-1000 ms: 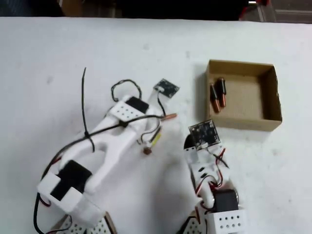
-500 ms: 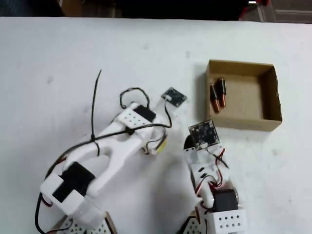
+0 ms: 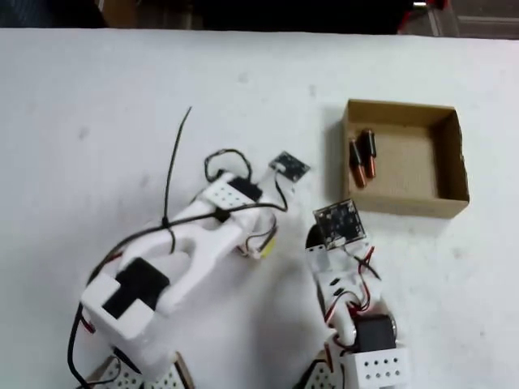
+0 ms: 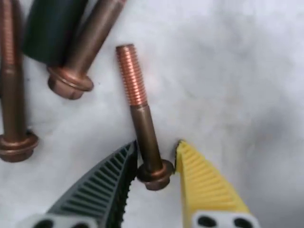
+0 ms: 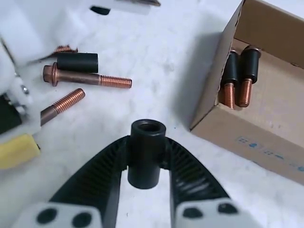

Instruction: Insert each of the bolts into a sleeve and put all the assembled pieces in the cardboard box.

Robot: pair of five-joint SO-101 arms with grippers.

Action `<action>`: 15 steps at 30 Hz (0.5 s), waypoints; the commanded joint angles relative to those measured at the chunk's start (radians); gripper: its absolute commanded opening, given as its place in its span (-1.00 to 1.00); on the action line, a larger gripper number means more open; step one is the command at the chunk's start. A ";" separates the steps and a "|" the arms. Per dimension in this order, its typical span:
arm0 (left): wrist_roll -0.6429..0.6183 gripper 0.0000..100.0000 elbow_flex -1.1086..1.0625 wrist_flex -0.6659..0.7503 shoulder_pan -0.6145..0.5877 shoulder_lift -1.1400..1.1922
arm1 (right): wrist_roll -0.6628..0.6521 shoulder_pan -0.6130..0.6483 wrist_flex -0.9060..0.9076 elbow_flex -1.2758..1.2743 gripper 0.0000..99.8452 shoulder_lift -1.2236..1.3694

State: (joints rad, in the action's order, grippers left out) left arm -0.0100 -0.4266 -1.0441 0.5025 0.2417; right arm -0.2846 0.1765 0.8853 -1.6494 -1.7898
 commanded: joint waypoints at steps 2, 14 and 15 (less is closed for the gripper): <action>-0.009 -0.68 0.043 0.020 -0.038 0.022 | 0.003 0.007 -0.027 0.009 -0.97 -0.010; -0.009 -0.69 0.041 -0.005 -0.042 0.022 | 0.003 0.005 -0.027 0.009 -0.97 -0.010; -0.009 -0.69 0.041 -0.005 -0.042 0.022 | 0.003 0.005 -0.027 0.009 -0.97 -0.010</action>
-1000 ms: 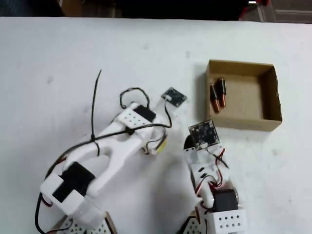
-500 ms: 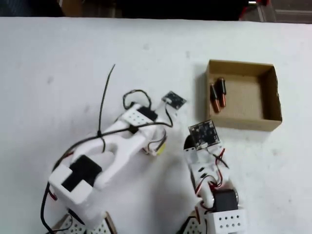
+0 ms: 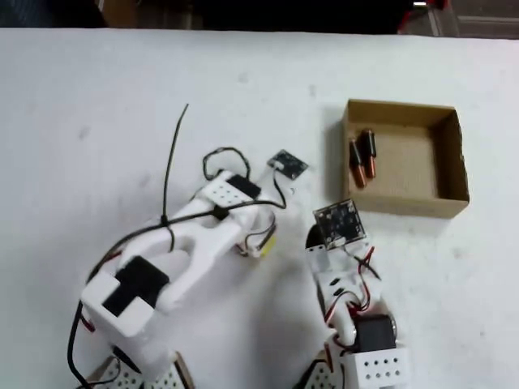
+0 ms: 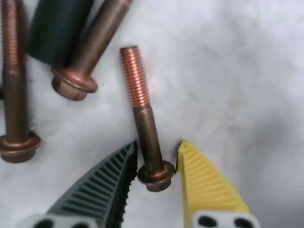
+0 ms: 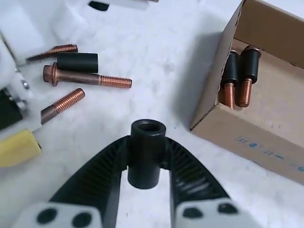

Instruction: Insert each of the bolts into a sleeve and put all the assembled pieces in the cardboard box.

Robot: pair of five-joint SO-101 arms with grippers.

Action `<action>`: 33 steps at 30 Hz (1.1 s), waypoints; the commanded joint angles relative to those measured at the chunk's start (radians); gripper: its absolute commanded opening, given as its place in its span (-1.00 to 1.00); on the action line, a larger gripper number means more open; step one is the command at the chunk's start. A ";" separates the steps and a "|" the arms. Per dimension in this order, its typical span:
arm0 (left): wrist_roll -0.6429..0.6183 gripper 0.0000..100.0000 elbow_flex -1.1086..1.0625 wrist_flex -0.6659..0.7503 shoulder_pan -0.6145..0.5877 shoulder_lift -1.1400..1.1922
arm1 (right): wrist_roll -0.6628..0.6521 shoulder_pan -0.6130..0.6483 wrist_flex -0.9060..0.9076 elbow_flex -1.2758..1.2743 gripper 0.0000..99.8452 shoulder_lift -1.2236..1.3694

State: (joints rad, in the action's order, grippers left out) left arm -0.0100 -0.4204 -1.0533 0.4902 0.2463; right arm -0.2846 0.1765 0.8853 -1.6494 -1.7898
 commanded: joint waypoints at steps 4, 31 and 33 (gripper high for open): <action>-0.009 -0.71 0.035 0.005 -0.030 0.018 | 0.003 0.005 -0.027 0.009 -0.97 -0.010; -0.008 -0.96 0.072 0.002 -0.188 0.010 | 0.003 0.005 -0.027 0.009 -0.97 -0.010; -0.008 -0.96 0.074 -0.014 -0.186 0.010 | 0.003 0.005 -0.027 0.009 -0.97 -0.010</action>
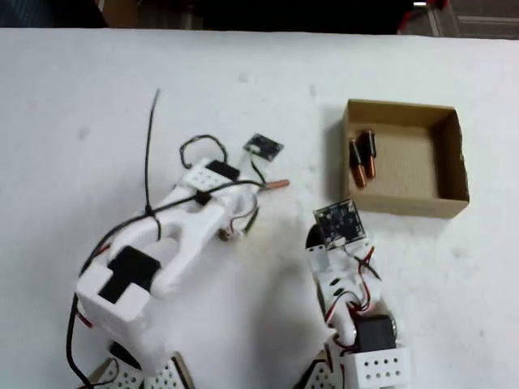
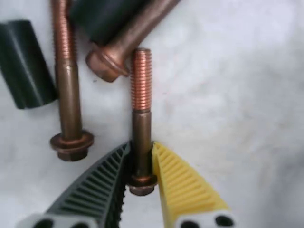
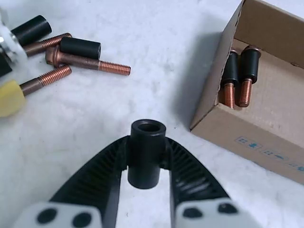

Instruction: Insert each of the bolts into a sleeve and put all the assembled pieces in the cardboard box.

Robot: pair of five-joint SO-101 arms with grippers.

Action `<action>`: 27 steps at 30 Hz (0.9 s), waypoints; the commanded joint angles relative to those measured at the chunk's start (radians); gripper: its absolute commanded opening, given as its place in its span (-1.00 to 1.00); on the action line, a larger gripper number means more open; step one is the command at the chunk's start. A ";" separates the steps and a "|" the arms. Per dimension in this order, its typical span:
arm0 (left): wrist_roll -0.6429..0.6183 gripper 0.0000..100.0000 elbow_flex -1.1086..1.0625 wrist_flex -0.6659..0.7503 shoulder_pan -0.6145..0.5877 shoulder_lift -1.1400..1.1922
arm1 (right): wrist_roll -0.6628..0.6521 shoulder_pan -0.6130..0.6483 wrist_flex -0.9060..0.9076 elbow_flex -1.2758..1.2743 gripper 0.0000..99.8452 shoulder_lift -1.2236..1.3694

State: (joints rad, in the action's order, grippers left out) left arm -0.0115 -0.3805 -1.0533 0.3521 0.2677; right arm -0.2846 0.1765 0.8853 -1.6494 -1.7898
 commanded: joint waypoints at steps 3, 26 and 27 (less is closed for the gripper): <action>-0.006 -0.96 0.041 -0.029 -0.048 -0.012 | 0.003 0.005 -0.027 0.009 -0.97 -0.010; 0.270 -0.96 0.034 -0.109 0.038 -0.073 | 0.003 0.005 -0.027 0.009 -0.97 -0.010; 0.270 -0.96 0.032 -0.109 0.038 -0.090 | 0.003 0.005 -0.027 0.009 -0.97 -0.010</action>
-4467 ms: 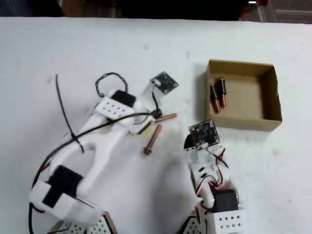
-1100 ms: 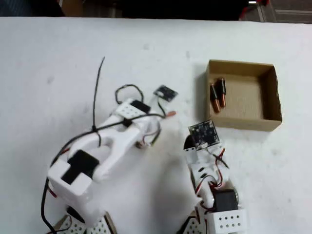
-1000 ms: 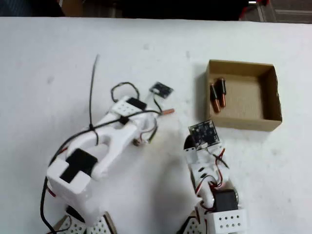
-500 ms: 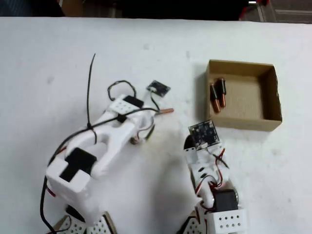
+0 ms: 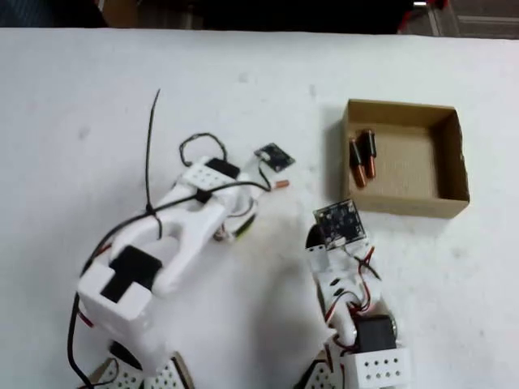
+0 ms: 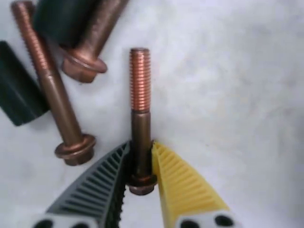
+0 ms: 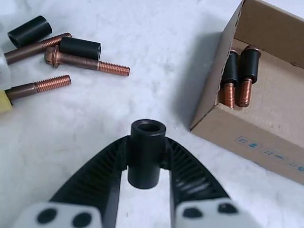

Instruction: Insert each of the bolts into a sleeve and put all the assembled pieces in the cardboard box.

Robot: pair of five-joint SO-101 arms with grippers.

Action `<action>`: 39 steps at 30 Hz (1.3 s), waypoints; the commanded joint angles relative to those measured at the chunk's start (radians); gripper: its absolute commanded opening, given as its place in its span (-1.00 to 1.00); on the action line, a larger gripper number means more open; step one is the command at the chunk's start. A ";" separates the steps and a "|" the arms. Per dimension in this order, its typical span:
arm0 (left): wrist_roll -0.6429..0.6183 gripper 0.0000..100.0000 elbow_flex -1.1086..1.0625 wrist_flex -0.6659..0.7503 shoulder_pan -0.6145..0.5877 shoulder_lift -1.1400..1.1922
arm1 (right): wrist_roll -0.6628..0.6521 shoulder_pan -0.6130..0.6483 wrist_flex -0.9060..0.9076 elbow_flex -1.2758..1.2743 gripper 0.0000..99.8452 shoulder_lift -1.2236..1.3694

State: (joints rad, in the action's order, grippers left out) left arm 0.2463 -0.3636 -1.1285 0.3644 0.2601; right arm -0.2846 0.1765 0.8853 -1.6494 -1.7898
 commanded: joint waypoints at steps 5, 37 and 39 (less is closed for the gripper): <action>0.014 -0.96 -0.040 -0.032 0.024 -0.186 | 0.003 0.005 -0.027 0.009 -0.97 -0.010; 0.735 -0.96 -0.411 -0.025 -0.387 -0.662 | 0.003 0.010 -0.027 0.006 -0.97 -0.010; 0.775 -0.96 -0.414 -0.025 -0.414 -0.661 | 0.003 0.010 -0.027 0.006 -0.97 -0.010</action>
State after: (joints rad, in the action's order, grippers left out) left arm 0.9567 -0.7871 -1.1531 -0.0130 -0.3552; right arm -0.2846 0.1765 0.8853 -1.6494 -1.7898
